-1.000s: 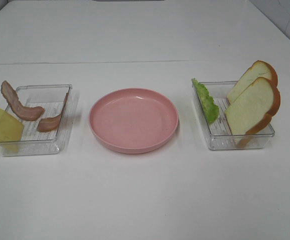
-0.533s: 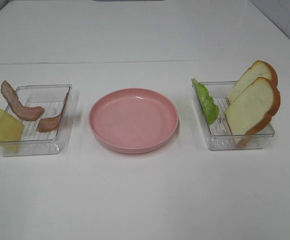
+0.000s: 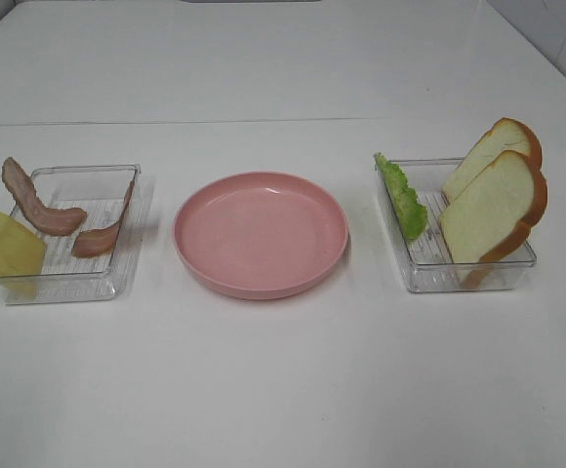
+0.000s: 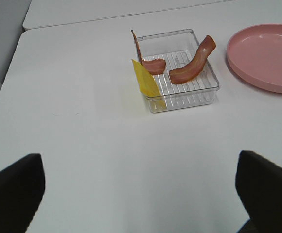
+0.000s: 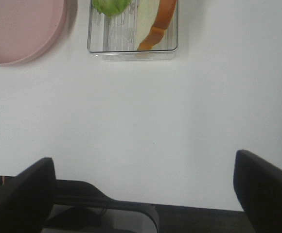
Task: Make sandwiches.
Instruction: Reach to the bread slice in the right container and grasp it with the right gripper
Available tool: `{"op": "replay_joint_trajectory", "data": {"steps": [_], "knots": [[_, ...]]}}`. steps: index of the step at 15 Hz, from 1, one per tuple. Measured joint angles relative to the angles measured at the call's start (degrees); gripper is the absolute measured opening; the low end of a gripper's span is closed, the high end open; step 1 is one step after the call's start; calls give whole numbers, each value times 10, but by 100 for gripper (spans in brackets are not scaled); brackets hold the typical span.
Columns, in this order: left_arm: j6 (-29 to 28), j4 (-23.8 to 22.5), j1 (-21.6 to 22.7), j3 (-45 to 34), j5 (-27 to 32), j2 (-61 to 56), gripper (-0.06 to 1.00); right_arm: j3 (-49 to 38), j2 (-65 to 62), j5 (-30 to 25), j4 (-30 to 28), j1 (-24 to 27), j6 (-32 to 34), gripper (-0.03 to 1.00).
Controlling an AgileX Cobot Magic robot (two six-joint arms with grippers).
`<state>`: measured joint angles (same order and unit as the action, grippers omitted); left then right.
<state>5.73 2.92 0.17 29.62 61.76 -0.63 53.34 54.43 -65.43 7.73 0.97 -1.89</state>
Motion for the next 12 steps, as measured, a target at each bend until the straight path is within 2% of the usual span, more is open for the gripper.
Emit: {"op": "replay_joint_trajectory", "data": {"steps": [3,4,5,12], "knots": [[0,0,0,0,0,0,99,78,168,1,0,0,-15,95],[0,0,0,0,0,0,99,136,277,2,0,0,-29,95],[0,0,0,0,0,0,99,162,322,3,0,0,-29,95],[0,0,0,0,0,0,99,310,519,14,2,0,-44,95]]}}
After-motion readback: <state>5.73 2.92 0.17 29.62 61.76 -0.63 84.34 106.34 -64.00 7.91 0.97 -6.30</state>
